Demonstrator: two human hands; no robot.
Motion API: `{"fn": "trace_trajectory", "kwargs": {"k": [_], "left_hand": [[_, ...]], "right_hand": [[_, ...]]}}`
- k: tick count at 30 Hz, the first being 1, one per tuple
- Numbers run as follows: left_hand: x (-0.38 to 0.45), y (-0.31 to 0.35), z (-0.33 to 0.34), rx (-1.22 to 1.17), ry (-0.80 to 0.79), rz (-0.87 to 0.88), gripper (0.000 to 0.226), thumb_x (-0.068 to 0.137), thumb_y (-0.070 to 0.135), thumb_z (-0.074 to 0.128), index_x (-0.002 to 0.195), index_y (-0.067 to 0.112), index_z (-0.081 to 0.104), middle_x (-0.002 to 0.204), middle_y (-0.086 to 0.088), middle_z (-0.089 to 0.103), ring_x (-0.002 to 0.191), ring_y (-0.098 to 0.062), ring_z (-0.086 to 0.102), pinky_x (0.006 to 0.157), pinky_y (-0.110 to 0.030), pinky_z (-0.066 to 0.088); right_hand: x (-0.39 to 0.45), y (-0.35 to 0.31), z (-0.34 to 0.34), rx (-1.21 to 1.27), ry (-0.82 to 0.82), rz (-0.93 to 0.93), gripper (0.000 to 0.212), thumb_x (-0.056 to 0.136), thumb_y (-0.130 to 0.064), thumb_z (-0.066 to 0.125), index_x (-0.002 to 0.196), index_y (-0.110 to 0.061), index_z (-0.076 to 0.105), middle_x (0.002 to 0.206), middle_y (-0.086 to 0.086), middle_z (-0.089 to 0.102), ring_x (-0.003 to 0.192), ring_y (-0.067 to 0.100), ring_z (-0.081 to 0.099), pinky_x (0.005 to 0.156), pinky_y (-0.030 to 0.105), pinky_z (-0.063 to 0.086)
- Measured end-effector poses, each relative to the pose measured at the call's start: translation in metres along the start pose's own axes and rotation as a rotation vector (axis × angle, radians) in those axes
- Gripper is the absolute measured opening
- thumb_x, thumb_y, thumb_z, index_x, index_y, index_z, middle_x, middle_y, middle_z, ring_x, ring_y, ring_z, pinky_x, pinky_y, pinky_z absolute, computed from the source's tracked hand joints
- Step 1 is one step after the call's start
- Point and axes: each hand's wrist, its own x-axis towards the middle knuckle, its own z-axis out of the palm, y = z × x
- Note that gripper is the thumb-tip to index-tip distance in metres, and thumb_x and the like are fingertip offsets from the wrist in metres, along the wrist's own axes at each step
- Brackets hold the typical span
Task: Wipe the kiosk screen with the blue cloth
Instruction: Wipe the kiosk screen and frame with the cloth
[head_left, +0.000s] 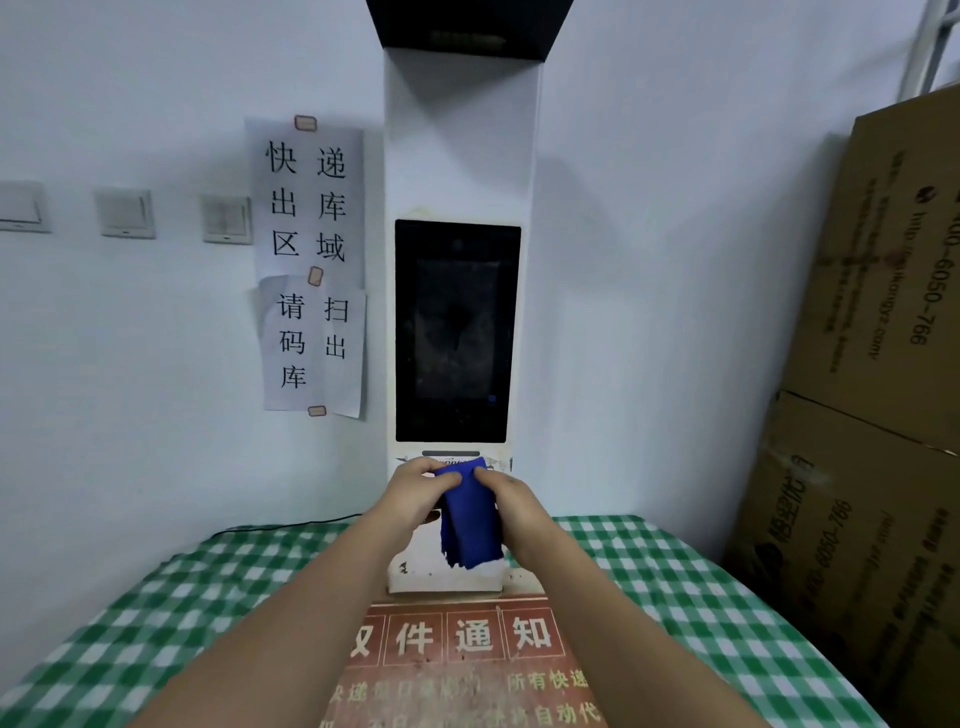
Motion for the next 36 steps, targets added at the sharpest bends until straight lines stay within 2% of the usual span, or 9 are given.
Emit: {"fn": "trace_trajectory", "kwargs": {"k": [4, 8, 14, 17, 21, 24, 26, 30, 36], "left_hand": [[0.01, 0.003, 0.001, -0.012, 0.015, -0.009, 0.013, 0.091, 0.017, 0.059, 0.083, 0.016, 0.049, 0.091, -0.016, 0.061, 0.078, -0.031, 0.056, 0.078, -0.038, 0.049], [0.018, 0.007, 0.0, -0.025, 0.012, -0.019, 0.019, 0.096, 0.018, 0.051, 0.079, 0.016, 0.042, 0.086, -0.015, 0.059, 0.081, -0.032, 0.059, 0.085, -0.043, 0.053], [0.029, 0.018, -0.016, -0.008, -0.027, -0.027, 0.022, 0.092, 0.017, 0.056, 0.074, 0.014, 0.043, 0.084, -0.011, 0.057, 0.078, -0.028, 0.057, 0.074, -0.033, 0.054], [0.034, 0.027, -0.03, 0.002, -0.078, -0.031, 0.019, 0.089, 0.017, 0.058, 0.073, 0.014, 0.048, 0.088, -0.009, 0.061, 0.081, -0.025, 0.062, 0.073, -0.03, 0.055], [0.042, 0.042, -0.046, -0.009, -0.097, 0.001, 0.007, 0.085, 0.014, 0.056, 0.079, 0.014, 0.053, 0.085, -0.008, 0.061, 0.082, -0.024, 0.06, 0.083, -0.034, 0.054], [0.048, 0.058, -0.058, 0.048, -0.085, 0.028, 0.008, 0.085, 0.016, 0.055, 0.078, 0.015, 0.052, 0.078, -0.006, 0.057, 0.074, -0.022, 0.056, 0.075, -0.033, 0.053], [0.054, 0.071, -0.062, 0.072, -0.046, 0.057, 0.013, 0.087, 0.017, 0.056, 0.076, 0.015, 0.049, 0.075, -0.006, 0.054, 0.067, -0.018, 0.052, 0.064, -0.028, 0.047], [0.067, 0.099, -0.066, -0.028, 0.034, 0.131, 0.02, 0.088, 0.009, 0.059, 0.074, 0.014, 0.046, 0.076, -0.007, 0.053, 0.067, -0.015, 0.05, 0.061, -0.025, 0.046], [0.085, 0.139, -0.066, -0.019, 0.074, 0.233, 0.015, 0.085, 0.012, 0.064, 0.076, 0.014, 0.052, 0.08, -0.008, 0.057, 0.072, -0.019, 0.055, 0.062, -0.027, 0.05]], "right_hand": [[0.01, -0.003, -0.008, -0.068, 0.02, -0.016, 0.026, 0.097, -0.035, 0.05, 0.111, -0.014, 0.06, 0.116, 0.01, 0.065, 0.098, 0.025, 0.061, 0.084, 0.036, 0.05], [0.019, -0.002, -0.006, -0.066, 0.014, -0.014, 0.035, 0.095, -0.04, 0.053, 0.116, -0.012, 0.058, 0.116, 0.009, 0.065, 0.104, 0.026, 0.063, 0.088, 0.037, 0.051], [0.026, -0.008, 0.006, -0.121, -0.042, 0.015, 0.049, 0.086, -0.042, 0.065, 0.12, -0.008, 0.056, 0.113, 0.011, 0.067, 0.106, 0.029, 0.064, 0.088, 0.039, 0.053], [0.034, -0.015, 0.013, -0.094, -0.075, 0.004, 0.046, 0.087, -0.038, 0.064, 0.122, -0.008, 0.057, 0.115, 0.01, 0.067, 0.105, 0.027, 0.064, 0.093, 0.041, 0.051], [0.037, -0.038, 0.023, -0.091, -0.131, -0.017, 0.029, 0.09, -0.033, 0.061, 0.109, -0.01, 0.062, 0.103, 0.008, 0.068, 0.09, 0.022, 0.064, 0.082, 0.033, 0.052], [0.043, -0.059, 0.033, -0.285, -0.044, -0.152, 0.024, 0.093, -0.031, 0.059, 0.106, -0.012, 0.055, 0.102, 0.004, 0.062, 0.085, 0.014, 0.059, 0.072, 0.021, 0.049], [0.05, -0.07, 0.039, -0.424, 0.074, -0.282, 0.024, 0.094, -0.028, 0.058, 0.108, -0.014, 0.044, 0.098, 0.002, 0.057, 0.081, 0.011, 0.055, 0.068, 0.019, 0.045], [0.061, -0.097, 0.051, -0.526, 0.1, -0.434, 0.021, 0.094, -0.028, 0.056, 0.096, -0.019, 0.037, 0.085, -0.005, 0.05, 0.074, 0.011, 0.05, 0.07, 0.028, 0.042], [0.068, -0.134, 0.066, -0.804, 0.199, -0.64, 0.048, 0.074, -0.049, 0.072, 0.094, -0.023, 0.036, 0.099, -0.004, 0.052, 0.078, 0.016, 0.057, 0.064, 0.032, 0.048]]}}
